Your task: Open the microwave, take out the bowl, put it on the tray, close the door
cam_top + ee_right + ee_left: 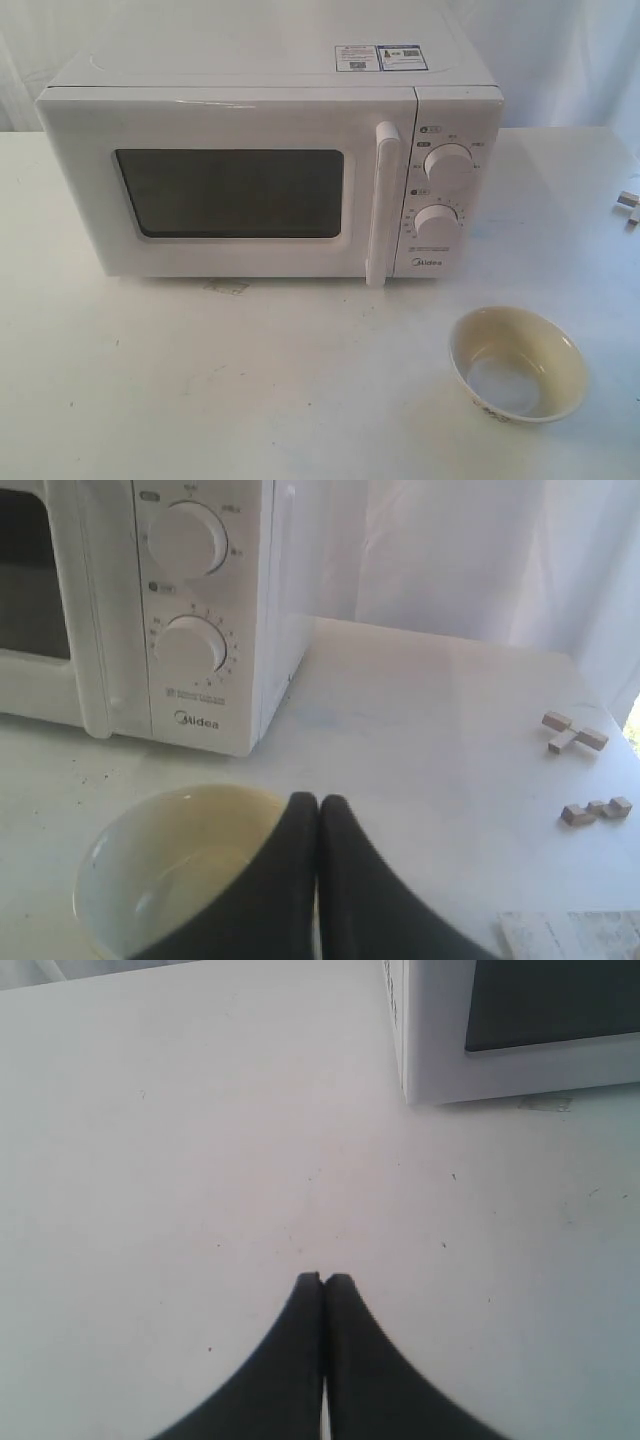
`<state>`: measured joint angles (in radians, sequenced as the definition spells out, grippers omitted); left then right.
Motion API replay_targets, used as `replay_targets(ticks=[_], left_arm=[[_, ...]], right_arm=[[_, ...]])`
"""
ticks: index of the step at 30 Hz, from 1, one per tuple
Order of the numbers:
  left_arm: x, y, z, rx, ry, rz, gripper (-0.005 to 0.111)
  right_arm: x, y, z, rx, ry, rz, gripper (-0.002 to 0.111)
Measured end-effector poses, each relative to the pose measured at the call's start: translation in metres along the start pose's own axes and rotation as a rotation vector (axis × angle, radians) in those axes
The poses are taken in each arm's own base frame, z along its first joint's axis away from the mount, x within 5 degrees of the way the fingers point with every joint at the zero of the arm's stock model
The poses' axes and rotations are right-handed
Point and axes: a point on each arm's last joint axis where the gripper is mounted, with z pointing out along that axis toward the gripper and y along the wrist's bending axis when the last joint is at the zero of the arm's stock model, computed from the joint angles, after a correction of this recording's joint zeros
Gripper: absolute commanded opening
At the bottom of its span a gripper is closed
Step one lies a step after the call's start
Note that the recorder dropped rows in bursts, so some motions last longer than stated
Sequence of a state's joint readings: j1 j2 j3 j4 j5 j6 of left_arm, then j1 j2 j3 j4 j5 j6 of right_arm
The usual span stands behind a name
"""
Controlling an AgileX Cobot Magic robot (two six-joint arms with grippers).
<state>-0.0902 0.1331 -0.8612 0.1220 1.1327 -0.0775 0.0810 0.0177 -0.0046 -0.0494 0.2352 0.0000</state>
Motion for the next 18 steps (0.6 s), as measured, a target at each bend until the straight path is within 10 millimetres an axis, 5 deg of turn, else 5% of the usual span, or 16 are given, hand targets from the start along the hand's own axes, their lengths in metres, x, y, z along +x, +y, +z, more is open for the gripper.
replay_targets(ticks=[18], left_arm=[[0.0,0.0,0.0,0.0,0.0,0.0,0.0]], right_arm=[[0.0091,-0.0052,-0.0016,0.1,0.093,0.068,0.0]])
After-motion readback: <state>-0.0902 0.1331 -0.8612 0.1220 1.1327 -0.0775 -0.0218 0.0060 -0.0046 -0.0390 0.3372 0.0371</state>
